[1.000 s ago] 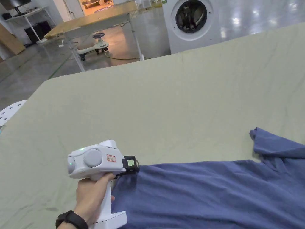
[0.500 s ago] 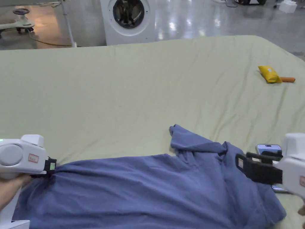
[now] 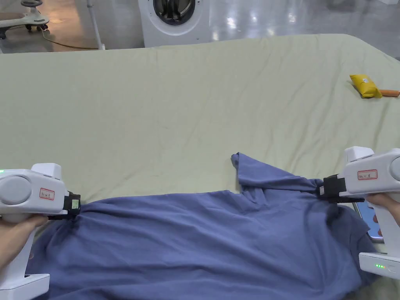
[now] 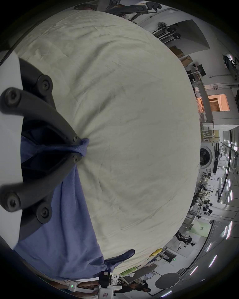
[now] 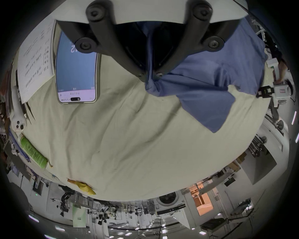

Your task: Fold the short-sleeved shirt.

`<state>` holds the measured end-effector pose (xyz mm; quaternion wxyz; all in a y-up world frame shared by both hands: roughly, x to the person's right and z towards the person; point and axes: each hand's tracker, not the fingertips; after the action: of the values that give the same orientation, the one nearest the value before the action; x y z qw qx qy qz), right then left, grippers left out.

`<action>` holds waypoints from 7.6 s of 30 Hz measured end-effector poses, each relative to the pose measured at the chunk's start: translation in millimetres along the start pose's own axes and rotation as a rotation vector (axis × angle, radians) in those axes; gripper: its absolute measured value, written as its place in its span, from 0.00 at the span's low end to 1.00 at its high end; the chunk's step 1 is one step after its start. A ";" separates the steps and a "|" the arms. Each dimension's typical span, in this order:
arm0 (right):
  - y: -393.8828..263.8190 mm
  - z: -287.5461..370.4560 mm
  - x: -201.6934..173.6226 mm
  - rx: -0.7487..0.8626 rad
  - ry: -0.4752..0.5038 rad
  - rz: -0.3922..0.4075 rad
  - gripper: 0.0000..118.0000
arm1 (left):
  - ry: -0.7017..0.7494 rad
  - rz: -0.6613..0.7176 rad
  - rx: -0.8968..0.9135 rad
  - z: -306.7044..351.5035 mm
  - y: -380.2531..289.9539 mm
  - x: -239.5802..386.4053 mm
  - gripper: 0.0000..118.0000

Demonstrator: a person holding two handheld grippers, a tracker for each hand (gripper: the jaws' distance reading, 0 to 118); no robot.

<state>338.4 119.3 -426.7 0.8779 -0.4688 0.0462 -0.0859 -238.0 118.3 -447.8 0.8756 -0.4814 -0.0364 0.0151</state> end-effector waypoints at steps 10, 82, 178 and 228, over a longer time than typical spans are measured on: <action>11.2 128.9 -42.1 0.299 0.104 0.142 0.01 | -0.155 0.062 0.416 177.1 -15.1 -41.1 0.02; 40.3 218.5 -136.3 0.696 0.021 0.266 0.01 | -0.110 0.132 0.687 255.6 -62.3 -87.0 0.02; -226.2 138.6 -78.5 0.366 -0.025 0.125 0.02 | -0.028 0.233 0.417 183.3 -270.4 -46.8 0.03; -165.8 103.5 -120.0 0.364 0.180 0.185 0.00 | -0.007 0.344 0.299 108.6 -183.1 -90.5 0.59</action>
<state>219.5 136.5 -231.3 0.9445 -0.2868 0.1507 -0.0534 -338.3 106.1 -239.7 0.9216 -0.3453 0.0455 0.1709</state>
